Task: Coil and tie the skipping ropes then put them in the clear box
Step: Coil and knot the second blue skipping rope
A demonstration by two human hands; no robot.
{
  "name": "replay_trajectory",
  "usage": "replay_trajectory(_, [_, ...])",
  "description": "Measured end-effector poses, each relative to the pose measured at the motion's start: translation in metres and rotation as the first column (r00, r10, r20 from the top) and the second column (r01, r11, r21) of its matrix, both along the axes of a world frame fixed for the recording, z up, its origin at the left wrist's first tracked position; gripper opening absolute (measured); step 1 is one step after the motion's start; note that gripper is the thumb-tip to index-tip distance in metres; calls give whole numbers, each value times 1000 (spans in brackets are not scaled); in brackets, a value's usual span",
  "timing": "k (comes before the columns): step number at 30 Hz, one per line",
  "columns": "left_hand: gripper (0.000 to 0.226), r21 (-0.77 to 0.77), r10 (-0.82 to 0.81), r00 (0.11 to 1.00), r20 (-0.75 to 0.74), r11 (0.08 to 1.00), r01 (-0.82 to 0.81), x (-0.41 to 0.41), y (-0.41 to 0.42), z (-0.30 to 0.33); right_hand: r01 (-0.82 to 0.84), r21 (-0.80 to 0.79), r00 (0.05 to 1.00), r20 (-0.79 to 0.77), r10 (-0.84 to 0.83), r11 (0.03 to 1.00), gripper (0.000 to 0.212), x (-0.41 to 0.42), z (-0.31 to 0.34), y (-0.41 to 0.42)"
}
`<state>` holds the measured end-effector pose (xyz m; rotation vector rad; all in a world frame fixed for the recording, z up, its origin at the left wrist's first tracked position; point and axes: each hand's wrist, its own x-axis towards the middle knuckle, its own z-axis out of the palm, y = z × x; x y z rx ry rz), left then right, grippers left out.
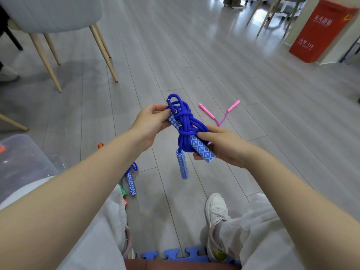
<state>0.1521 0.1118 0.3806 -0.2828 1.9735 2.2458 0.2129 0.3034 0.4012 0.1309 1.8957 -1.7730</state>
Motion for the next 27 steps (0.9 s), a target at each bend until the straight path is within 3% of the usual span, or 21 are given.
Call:
replay_trajectory(6, [38, 96, -18, 996, 83, 995, 10, 8, 8, 3, 89, -88, 996, 9, -88, 992, 28, -1, 3, -9])
replay_trajectory(12, [29, 187, -177, 983, 37, 968, 168, 14, 12, 8, 117, -132, 993, 29, -114, 984, 35, 0, 5, -3])
replay_trajectory(14, [30, 296, -262, 963, 67, 927, 232, 14, 8, 12, 142, -156, 990, 25, -140, 978, 35, 1, 4, -4])
replay_trajectory(17, [34, 514, -365, 917, 163, 825, 237, 13, 0, 17, 171, -123, 984, -32, -177, 978, 33, -1, 3, -7])
replay_trajectory(21, [66, 486, -413, 893, 178, 826, 285, 14, 1, 13, 49, 9, 998, -43, -48, 999, 32, 0, 1, -11])
replay_trajectory(22, [62, 462, -385, 904, 187, 846, 265, 15, 3, 13, 4, 42, 999, -41, -3, 999, 31, 1, 1, -12])
replay_trajectory(24, [34, 449, -321, 924, 207, 871, 202, 16, 7, 15, -66, 134, 996, -50, 73, 989, 27, 2, 0, -14])
replay_trajectory(26, [8, 455, -260, 940, 219, 880, 137, 14, 8, 16, -69, 280, 993, -74, 93, 958, 27, 2, -4, -17])
replay_trajectory(27, [7, 459, -220, 952, 213, 883, 102, 12, 7, 17, -42, 363, 991, -105, 86, 931, 33, 1, -7, -18])
